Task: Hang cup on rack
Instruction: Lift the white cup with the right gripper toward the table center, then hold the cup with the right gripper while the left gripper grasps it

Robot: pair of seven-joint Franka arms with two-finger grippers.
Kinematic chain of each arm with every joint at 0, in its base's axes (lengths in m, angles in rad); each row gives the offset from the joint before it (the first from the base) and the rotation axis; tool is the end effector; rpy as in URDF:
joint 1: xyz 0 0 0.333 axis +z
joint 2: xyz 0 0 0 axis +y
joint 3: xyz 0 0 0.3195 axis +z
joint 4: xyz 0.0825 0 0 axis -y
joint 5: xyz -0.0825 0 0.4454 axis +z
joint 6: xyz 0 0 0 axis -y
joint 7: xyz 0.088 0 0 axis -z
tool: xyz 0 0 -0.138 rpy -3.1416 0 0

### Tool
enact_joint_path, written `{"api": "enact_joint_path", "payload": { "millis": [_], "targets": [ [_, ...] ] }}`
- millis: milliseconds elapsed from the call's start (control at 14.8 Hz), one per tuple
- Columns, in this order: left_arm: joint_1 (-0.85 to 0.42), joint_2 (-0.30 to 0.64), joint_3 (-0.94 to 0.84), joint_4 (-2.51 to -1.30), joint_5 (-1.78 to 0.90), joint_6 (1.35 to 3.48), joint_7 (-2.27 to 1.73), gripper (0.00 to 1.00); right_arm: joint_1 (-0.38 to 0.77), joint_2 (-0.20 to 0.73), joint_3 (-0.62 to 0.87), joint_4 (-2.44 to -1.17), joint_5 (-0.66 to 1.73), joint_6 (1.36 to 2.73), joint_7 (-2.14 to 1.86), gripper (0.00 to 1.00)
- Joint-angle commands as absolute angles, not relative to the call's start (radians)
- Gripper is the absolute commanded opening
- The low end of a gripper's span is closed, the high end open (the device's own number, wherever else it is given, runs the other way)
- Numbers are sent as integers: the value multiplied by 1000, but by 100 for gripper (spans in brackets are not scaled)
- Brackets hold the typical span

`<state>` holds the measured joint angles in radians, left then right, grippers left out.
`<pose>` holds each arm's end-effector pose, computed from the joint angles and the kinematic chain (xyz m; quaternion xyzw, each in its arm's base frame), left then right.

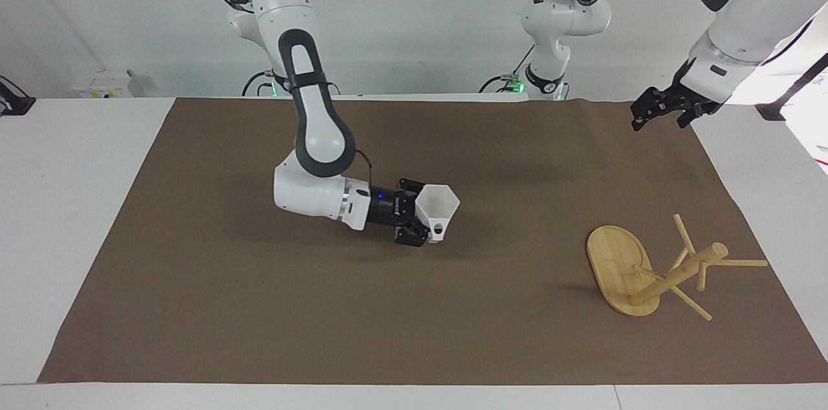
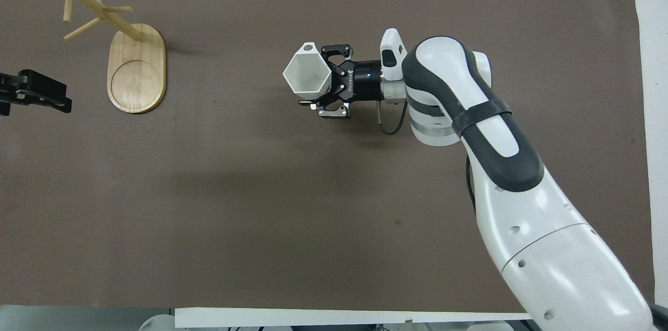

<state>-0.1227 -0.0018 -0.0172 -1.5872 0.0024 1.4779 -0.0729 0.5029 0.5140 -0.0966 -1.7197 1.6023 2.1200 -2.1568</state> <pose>0.5953 -0.0835 0.5820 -0.9980 0.0334 0.0533 0.0069 0.6556 0.3671 0.2710 -0.5909 -0.5661 -0.4196 0.3928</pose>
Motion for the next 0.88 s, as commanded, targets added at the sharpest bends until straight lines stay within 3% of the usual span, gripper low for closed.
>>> {"api": "enact_joint_path", "payload": {
  "millis": [0, 473, 812],
  "targets": [
    [-217, -35, -17, -1627, 14, 1525, -219, 100, 547, 499, -100, -1732, 1649, 2167, -2152, 15],
    [-452, -23, -17, -1712, -37, 1793, -752, 100, 594, 497, -98, -1733, 1651, 2240, -2152, 16],
    [-500, 53, -17, -1744, -37, 1916, -840, 100, 594, 497, -98, -1733, 1652, 2241, -2152, 16]
  ]
}}
